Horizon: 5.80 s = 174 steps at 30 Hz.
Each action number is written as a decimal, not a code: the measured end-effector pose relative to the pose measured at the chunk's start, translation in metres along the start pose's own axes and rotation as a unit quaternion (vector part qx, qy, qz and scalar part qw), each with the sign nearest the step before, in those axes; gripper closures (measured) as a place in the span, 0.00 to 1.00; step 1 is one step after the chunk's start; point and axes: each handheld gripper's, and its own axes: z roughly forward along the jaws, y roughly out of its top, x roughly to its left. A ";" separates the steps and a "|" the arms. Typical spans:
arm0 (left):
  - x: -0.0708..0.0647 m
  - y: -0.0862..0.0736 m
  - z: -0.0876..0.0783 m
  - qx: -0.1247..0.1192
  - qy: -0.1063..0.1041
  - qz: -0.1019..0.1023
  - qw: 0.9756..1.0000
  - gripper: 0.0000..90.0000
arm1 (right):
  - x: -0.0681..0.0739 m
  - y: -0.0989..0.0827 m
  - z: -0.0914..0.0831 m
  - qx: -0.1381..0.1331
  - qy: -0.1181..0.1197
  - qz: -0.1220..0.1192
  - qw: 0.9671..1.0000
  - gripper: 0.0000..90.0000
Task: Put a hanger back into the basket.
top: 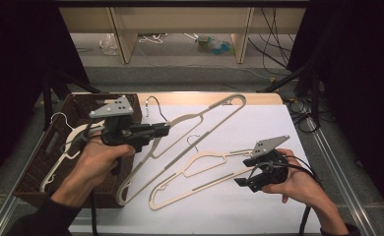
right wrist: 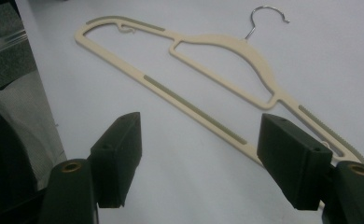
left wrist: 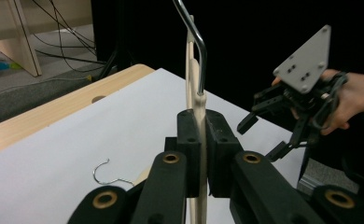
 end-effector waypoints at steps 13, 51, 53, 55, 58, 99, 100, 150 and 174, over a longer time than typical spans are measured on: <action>0.035 0.019 -0.077 -0.013 0.048 -0.017 0.999 0.95 | 0.002 -0.009 0.009 0.009 0.010 0.000 1.000 0.34; 0.197 -0.039 -0.153 0.023 0.159 -0.104 0.982 0.95 | 0.000 -0.030 0.022 0.040 0.027 0.009 0.999 0.34; 0.201 -0.043 -0.153 0.026 0.159 -0.107 0.981 0.95 | 0.000 -0.030 0.021 0.042 0.028 0.007 0.999 0.34; 0.205 -0.048 -0.154 0.033 0.168 -0.110 0.979 0.95 | -0.001 -0.030 0.021 0.041 0.026 0.005 0.999 0.34; 0.210 -0.054 -0.157 0.036 0.176 -0.116 0.977 0.95 | -0.001 -0.031 0.020 0.041 0.027 0.006 0.999 0.34; 0.249 -0.135 -0.122 0.106 0.265 -0.221 0.933 0.86 | 0.001 -0.034 0.026 0.051 0.034 0.008 0.998 0.34; 0.250 -0.137 -0.122 0.108 0.269 -0.219 0.932 0.86 | 0.001 -0.034 0.027 0.051 0.033 0.007 0.998 0.34; -0.023 -0.103 -0.012 0.034 0.071 -0.041 0.996 0.25 | -0.007 -0.034 0.033 0.014 -0.010 0.010 1.000 0.30; -0.029 -0.170 0.032 0.100 0.077 0.014 0.992 0.22 | -0.010 -0.037 0.041 0.032 -0.005 0.010 0.999 0.30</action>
